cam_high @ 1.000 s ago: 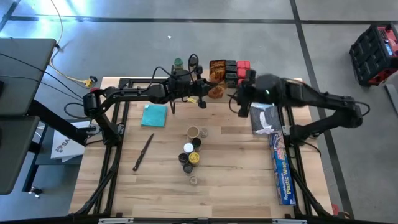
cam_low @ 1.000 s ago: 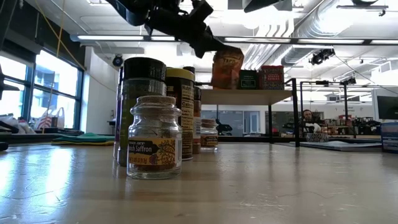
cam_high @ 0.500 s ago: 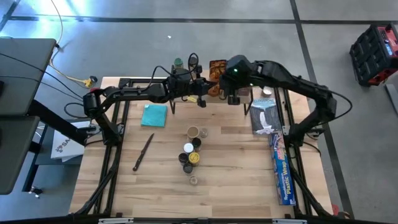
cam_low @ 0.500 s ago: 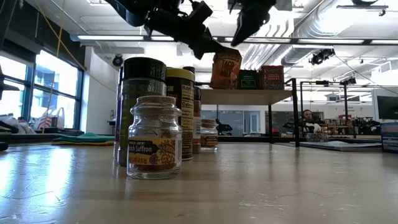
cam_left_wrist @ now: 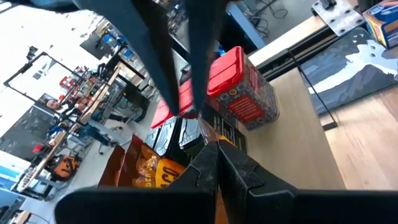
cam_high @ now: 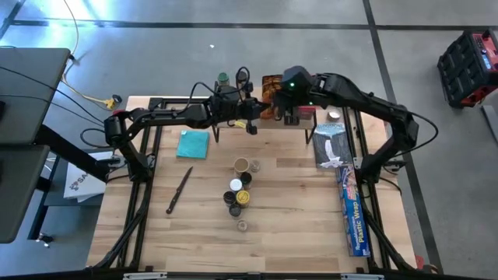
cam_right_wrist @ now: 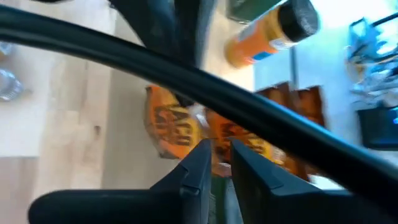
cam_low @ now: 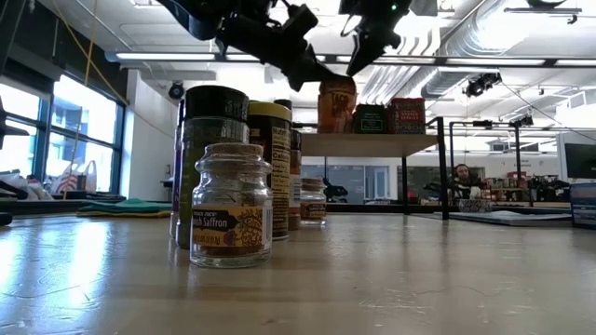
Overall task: Shelf spices
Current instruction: Put the orange seasoning pack on the shelf
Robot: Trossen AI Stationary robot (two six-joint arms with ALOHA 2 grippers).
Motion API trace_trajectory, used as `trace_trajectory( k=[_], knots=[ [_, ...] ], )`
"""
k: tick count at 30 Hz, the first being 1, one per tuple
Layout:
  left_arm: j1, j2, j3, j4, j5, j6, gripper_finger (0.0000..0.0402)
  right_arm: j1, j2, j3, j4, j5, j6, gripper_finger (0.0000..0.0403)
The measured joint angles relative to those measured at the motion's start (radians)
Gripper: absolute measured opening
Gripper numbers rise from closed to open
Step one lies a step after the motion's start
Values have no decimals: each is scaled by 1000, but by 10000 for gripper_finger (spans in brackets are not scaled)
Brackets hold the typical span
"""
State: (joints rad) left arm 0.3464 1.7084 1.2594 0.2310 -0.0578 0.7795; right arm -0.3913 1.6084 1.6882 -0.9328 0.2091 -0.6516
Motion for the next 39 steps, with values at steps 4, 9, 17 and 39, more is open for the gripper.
trace_trajectory(
  k=[4,9,17,39],
  knots=[
    [-1,0,0,0,0,9,1,18,-12,0,7,35,-80,62],
    [0,0,0,-1,0,10,0,20,8,0,8,15,-116,117],
    [0,0,1,-2,0,10,0,16,63,0,9,70,-148,159],
    [-37,-49,1,-64,-226,5,129,10,73,-1,36,177,-196,2]
  ],
)
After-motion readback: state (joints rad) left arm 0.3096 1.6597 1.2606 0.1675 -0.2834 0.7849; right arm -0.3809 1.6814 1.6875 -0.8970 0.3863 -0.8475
